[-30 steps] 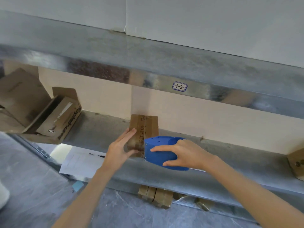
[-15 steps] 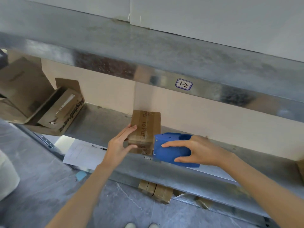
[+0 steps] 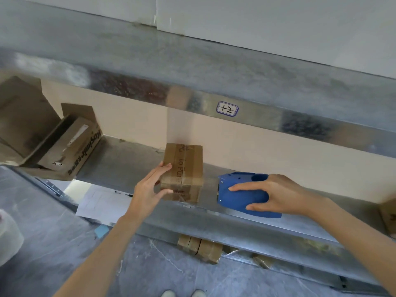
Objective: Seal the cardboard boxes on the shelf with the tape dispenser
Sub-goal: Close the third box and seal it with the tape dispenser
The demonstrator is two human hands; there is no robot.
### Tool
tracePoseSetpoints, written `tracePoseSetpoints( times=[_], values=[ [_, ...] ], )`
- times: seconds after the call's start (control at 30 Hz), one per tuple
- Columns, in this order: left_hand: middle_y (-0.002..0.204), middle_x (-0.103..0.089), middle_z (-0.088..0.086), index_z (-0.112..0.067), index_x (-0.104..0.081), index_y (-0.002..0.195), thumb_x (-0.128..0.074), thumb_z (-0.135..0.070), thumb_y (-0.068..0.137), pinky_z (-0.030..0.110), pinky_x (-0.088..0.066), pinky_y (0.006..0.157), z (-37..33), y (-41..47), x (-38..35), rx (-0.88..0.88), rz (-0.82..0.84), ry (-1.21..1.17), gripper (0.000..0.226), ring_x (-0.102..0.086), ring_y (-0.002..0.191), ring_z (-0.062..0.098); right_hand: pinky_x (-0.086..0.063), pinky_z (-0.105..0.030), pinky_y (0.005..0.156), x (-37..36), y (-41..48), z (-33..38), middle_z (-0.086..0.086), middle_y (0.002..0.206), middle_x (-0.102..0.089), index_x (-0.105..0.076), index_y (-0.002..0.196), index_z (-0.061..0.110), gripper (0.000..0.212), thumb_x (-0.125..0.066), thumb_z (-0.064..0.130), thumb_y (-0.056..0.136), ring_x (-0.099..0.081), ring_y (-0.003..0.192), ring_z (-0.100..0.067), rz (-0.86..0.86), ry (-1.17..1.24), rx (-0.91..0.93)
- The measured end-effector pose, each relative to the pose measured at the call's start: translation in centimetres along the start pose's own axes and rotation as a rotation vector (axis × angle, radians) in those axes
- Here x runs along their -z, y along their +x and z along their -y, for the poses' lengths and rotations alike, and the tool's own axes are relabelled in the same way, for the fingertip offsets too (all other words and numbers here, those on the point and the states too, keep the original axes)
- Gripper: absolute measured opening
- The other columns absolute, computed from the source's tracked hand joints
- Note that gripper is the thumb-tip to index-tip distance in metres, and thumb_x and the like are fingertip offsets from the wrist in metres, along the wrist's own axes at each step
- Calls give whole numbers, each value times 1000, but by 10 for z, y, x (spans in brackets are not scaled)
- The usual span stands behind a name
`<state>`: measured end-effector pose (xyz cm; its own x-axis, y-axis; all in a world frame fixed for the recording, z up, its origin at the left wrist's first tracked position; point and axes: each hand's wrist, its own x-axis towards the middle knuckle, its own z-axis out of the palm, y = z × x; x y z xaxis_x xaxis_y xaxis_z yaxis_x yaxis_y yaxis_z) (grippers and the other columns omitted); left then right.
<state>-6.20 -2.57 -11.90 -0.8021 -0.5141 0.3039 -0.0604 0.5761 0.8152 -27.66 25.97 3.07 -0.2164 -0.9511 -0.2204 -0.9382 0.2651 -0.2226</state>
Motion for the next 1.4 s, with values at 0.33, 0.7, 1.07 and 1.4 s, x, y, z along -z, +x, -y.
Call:
tracePoseSetpoints(
  times=[0.33, 0.7, 1.07, 1.4],
  values=[
    [141, -48, -27, -36, -49, 138, -85, -10, 72, 49, -48, 107, -6, 1, -2, -6, 22, -17, 80, -42, 140, 6, -29, -18, 53, -10, 14, 17, 8, 54, -35, -36, 140, 59, 54, -61, 48, 93, -37, 53, -7, 23, -1, -125],
    [139, -48, -23, -35, -50, 137, -83, -4, 75, 39, -48, 108, -13, -1, -2, 38, 23, -70, 76, -41, 131, -14, -35, -20, 57, -2, 5, 28, 12, 69, -52, -43, 129, 64, 49, -65, 45, 90, -50, 66, -9, 47, 61, -126],
    [141, -53, -17, -34, -52, 139, -83, -9, 74, 52, -47, 106, -7, -1, -2, 19, 32, -90, 76, -49, 136, 14, -38, -26, 56, 10, -17, 35, 8, 59, -54, -50, 121, 68, 47, -71, 44, 86, -44, 53, -10, 25, 277, -133],
    [146, -51, -9, -31, -54, 138, -85, -8, 72, 49, -48, 106, -8, -1, -1, 47, 31, -63, 76, -43, 137, -2, -44, -26, 64, -5, -2, 32, 4, 77, -60, -43, 129, 67, 49, -65, 49, 89, -55, 70, -14, 45, 141, -218]
  ],
)
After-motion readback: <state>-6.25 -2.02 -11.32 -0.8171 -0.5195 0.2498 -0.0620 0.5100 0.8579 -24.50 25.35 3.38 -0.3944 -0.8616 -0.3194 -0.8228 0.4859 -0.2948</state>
